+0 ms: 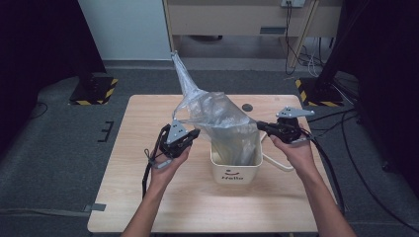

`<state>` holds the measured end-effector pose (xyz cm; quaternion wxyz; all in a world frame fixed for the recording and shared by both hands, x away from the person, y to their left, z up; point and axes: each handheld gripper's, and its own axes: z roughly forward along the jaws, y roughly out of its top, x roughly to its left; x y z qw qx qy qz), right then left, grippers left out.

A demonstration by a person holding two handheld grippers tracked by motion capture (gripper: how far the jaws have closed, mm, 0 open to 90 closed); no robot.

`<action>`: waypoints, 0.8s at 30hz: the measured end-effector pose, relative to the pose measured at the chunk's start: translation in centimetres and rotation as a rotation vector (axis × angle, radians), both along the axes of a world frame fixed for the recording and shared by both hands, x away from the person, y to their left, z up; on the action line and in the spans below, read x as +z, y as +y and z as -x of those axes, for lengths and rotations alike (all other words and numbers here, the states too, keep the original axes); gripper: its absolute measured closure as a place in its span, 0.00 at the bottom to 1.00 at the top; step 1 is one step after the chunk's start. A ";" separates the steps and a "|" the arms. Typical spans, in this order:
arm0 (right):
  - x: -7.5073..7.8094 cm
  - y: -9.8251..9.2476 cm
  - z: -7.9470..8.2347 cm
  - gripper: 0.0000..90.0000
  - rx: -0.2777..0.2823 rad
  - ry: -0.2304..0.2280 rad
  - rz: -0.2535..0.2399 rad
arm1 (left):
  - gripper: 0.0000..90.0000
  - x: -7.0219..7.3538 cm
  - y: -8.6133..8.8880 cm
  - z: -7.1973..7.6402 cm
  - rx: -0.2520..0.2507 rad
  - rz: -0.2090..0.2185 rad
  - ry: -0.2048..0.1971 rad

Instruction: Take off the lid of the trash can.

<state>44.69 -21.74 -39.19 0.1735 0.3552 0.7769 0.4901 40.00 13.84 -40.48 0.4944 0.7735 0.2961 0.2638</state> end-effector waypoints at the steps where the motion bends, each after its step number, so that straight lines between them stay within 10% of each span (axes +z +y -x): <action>1: 0.0 0.0 0.0 1.00 0.000 -0.004 0.001 | 1.00 0.0 0.0 0.1 -0.007 0.002 -0.002; 12: -0.5 0.3 0.2 1.00 0.033 -0.007 0.014 | 0.62 -0.8 -1.1 -1.1 0.021 0.018 -0.016; 21: -0.6 0.5 0.1 1.00 0.042 -0.004 0.014 | 0.98 0.0 -1.9 -0.9 -0.036 0.083 -0.011; 24: -0.4 0.5 0.2 0.83 0.028 -0.015 -0.005 | 1.00 0.4 -2.1 -0.5 -0.033 0.058 -0.026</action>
